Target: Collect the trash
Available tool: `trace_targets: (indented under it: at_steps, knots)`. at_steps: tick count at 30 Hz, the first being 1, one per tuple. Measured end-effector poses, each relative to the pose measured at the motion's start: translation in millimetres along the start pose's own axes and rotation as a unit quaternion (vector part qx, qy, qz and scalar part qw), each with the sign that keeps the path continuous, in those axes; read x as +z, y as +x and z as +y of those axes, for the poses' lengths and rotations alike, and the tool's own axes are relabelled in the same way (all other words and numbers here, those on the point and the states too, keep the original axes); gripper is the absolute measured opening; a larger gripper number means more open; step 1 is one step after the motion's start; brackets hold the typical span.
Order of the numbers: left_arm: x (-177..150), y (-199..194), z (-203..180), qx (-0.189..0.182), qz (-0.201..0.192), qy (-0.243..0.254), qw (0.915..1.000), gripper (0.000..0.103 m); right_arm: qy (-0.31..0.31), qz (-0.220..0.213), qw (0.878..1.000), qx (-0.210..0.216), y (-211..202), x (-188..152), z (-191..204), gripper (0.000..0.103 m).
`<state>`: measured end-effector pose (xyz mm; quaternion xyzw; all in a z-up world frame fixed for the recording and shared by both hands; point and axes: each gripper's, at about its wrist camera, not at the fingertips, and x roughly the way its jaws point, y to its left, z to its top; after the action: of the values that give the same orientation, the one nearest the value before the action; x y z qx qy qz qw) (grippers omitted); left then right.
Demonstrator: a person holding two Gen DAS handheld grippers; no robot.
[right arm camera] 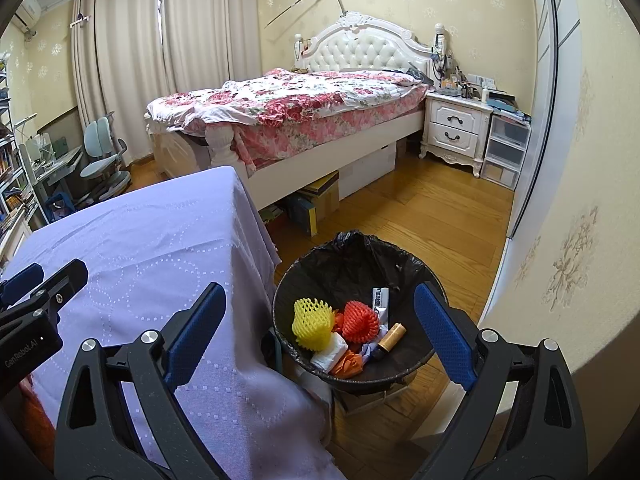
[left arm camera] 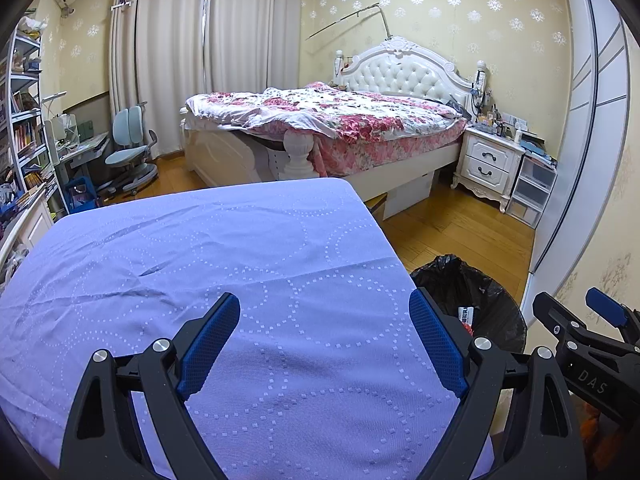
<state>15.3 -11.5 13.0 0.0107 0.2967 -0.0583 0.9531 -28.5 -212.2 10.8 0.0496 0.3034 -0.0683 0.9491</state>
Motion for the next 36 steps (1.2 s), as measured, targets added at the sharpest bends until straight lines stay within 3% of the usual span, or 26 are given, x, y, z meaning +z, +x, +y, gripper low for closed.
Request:
trace_targets:
  at_steps: [36]
  knots:
    - [-3,-7,-12,-0.008,-0.005,0.003,1.0000,0.086,0.000,0.001,1.000,0.000,0,1,1,0.093]
